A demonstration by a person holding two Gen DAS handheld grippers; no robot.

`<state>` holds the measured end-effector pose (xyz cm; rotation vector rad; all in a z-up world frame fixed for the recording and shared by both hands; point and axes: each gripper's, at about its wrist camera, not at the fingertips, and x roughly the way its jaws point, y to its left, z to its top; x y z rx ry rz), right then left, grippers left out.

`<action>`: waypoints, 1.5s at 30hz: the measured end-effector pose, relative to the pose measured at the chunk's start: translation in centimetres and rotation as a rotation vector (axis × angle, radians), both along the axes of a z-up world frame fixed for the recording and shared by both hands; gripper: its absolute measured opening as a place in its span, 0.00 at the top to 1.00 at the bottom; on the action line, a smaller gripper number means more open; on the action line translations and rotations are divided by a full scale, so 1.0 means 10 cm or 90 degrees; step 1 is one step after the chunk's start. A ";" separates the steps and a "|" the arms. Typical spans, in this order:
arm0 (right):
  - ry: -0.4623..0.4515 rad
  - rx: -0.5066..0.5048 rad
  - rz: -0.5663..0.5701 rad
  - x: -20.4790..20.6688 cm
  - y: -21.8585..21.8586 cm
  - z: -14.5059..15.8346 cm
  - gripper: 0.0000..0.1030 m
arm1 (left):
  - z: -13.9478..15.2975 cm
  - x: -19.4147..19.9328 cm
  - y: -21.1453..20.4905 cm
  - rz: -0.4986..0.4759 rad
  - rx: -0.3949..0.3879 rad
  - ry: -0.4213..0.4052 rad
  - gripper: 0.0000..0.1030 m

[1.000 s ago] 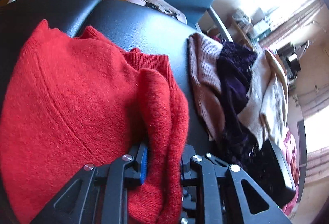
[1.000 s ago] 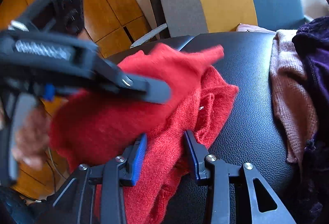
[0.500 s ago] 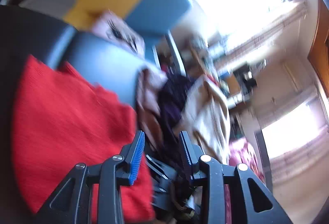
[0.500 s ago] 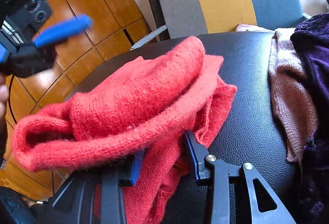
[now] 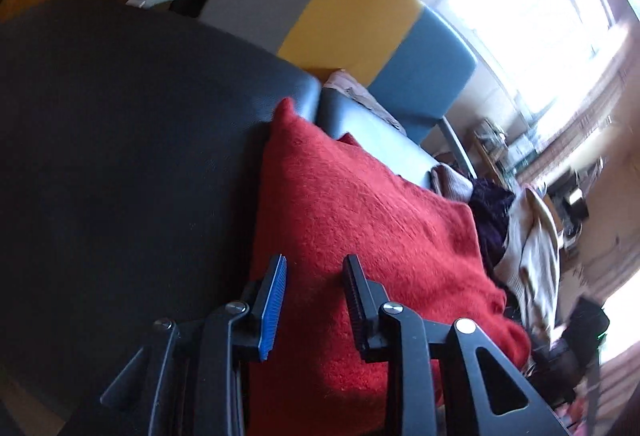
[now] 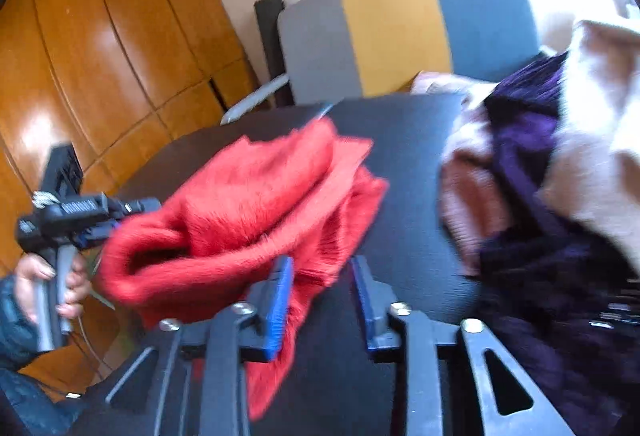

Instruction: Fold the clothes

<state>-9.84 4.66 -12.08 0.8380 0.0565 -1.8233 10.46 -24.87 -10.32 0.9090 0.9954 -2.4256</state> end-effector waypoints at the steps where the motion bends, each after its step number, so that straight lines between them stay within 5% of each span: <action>1: -0.019 -0.023 0.016 -0.01 0.07 0.09 0.74 | 0.00 -0.01 0.02 -0.008 -0.014 -0.002 0.73; 3: -0.053 -0.056 0.053 0.03 0.11 0.23 0.70 | 0.02 -0.04 0.08 -0.030 -0.050 -0.006 0.73; 6: -0.098 -0.066 0.124 0.18 -0.09 0.31 0.29 | 0.02 -0.09 0.12 -0.048 -0.074 -0.013 0.72; 7: -0.118 -0.062 0.148 0.25 -0.19 0.29 0.24 | 0.02 -0.10 0.10 -0.051 -0.073 -0.015 0.72; 14: -0.179 0.010 0.230 0.61 -0.72 -0.13 0.28 | 0.07 -0.07 0.09 -0.090 -0.047 0.029 0.72; 18: -0.162 0.039 0.247 0.72 -0.74 -0.20 0.85 | 0.06 -0.16 0.19 -0.151 -0.033 0.048 0.72; 22: -0.153 0.120 0.245 0.73 -0.58 -0.46 0.91 | -0.09 -0.27 0.29 -0.218 -0.015 0.033 0.72; 26: -0.201 0.090 0.224 0.66 -0.42 -0.56 0.91 | -0.13 -0.29 0.31 -0.236 -0.015 0.027 0.73; 29: -0.249 0.051 0.202 0.58 -0.36 -0.51 0.69 | -0.14 -0.28 0.31 -0.240 -0.014 0.028 0.73; 31: -0.264 0.005 0.176 0.50 -0.28 -0.41 0.39 | -0.16 -0.27 0.30 -0.238 -0.009 0.034 0.73; 32: -0.266 -0.024 0.161 0.46 -0.24 -0.35 0.37 | -0.17 -0.27 0.29 -0.236 -0.005 0.037 0.73; 36: -0.275 -0.101 0.092 0.26 -0.23 -0.22 0.35 | -0.18 -0.23 0.27 -0.233 0.001 0.044 0.73; 45: -0.273 -0.110 -0.005 -0.11 -0.76 -0.28 0.34 | -0.20 -0.21 0.22 -0.236 0.022 0.060 0.73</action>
